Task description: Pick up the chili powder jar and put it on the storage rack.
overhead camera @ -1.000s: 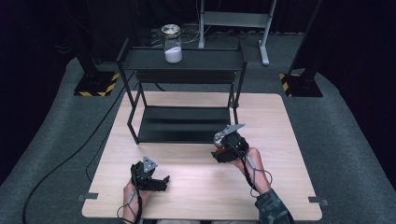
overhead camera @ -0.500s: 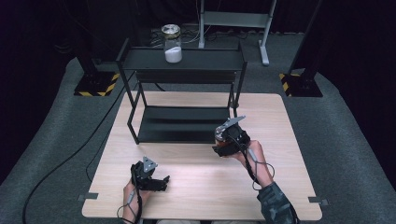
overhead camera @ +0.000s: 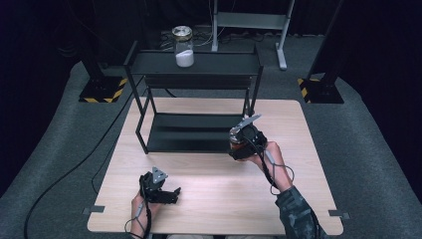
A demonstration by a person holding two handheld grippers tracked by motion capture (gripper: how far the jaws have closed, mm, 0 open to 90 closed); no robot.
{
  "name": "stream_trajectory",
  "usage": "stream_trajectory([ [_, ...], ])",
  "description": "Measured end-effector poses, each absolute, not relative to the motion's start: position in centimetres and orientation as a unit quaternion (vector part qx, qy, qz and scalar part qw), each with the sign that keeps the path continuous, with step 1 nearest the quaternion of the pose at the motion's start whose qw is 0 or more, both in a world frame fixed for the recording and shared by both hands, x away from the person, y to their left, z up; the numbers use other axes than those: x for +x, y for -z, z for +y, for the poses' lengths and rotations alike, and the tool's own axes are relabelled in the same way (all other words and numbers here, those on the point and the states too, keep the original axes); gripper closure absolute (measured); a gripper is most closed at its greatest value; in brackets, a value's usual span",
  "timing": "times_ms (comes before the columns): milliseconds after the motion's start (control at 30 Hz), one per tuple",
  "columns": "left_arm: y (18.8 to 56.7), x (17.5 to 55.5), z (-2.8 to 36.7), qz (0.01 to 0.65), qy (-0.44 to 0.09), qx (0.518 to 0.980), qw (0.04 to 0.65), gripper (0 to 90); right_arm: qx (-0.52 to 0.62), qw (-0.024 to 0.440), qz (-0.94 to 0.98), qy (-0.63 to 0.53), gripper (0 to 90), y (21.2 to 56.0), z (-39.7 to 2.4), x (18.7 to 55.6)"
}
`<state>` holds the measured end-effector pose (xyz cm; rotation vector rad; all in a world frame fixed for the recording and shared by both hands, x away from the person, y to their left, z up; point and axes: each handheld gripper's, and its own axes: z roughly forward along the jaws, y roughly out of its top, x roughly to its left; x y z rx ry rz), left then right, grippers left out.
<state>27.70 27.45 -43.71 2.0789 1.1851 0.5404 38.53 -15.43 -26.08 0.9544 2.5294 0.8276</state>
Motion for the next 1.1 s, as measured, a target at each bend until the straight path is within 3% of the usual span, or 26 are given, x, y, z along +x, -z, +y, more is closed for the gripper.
stream_trajectory([
  [1100, 43.8, 27.6, 27.4, 0.455, -0.209, 0.797, 0.338, 0.0, 0.335, 0.160, 0.892, -0.258, 30.5, 20.9, -14.7, 41.4],
])
